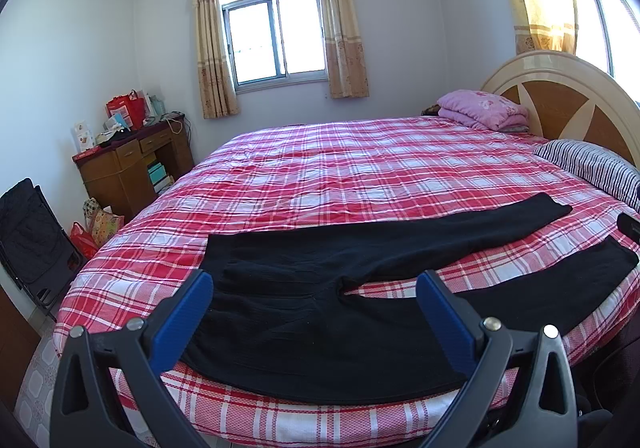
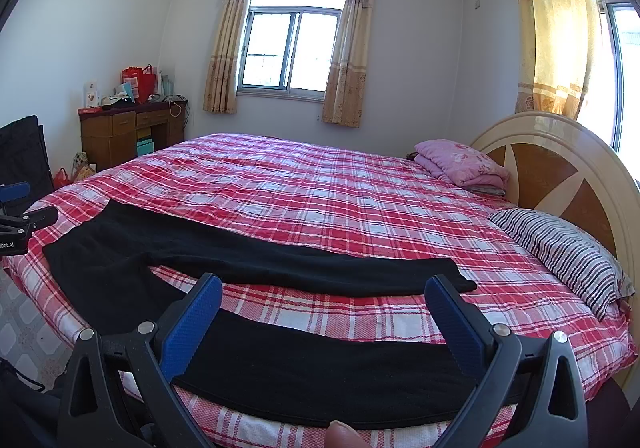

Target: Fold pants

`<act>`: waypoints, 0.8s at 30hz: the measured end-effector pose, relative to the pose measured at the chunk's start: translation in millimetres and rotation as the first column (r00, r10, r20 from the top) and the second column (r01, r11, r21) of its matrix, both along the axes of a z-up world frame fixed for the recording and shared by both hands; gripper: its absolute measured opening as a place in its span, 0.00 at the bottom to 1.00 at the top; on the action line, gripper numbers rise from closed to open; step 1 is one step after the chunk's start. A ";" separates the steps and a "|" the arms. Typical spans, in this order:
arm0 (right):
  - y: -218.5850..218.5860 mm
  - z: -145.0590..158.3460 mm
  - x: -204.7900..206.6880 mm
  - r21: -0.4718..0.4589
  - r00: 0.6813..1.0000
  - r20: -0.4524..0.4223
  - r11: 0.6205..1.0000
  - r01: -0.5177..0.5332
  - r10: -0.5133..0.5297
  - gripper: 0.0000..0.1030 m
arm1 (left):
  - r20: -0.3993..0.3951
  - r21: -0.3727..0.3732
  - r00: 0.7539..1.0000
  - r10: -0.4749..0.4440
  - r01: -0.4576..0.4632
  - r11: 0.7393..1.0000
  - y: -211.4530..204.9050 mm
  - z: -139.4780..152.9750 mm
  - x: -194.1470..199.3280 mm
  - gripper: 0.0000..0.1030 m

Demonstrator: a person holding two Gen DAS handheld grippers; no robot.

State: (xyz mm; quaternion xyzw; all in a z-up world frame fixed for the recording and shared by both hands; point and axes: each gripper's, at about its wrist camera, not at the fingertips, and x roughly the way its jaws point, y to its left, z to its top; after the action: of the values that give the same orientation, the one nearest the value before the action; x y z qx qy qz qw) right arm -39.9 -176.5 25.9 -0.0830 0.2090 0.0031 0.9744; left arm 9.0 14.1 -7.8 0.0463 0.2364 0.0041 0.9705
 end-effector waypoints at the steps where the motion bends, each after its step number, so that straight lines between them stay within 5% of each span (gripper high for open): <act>1: 0.1 -0.2 -0.1 0.000 1.000 0.000 1.000 0.000 0.000 0.99 | 0.000 -0.001 1.000 0.000 0.000 1.000 -0.1 0.0 -0.1 1.00; 24: 3.7 -1.8 0.9 -0.011 1.000 -0.006 1.000 0.002 -0.002 0.99 | 0.003 0.001 1.000 0.005 -0.005 1.000 1.9 0.1 -0.1 1.00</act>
State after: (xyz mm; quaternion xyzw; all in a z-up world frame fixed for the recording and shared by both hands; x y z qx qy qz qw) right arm -39.0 -172.7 24.1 -0.0879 0.2121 0.0012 0.9733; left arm 8.9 16.0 -7.7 0.0462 0.2351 0.0067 0.9709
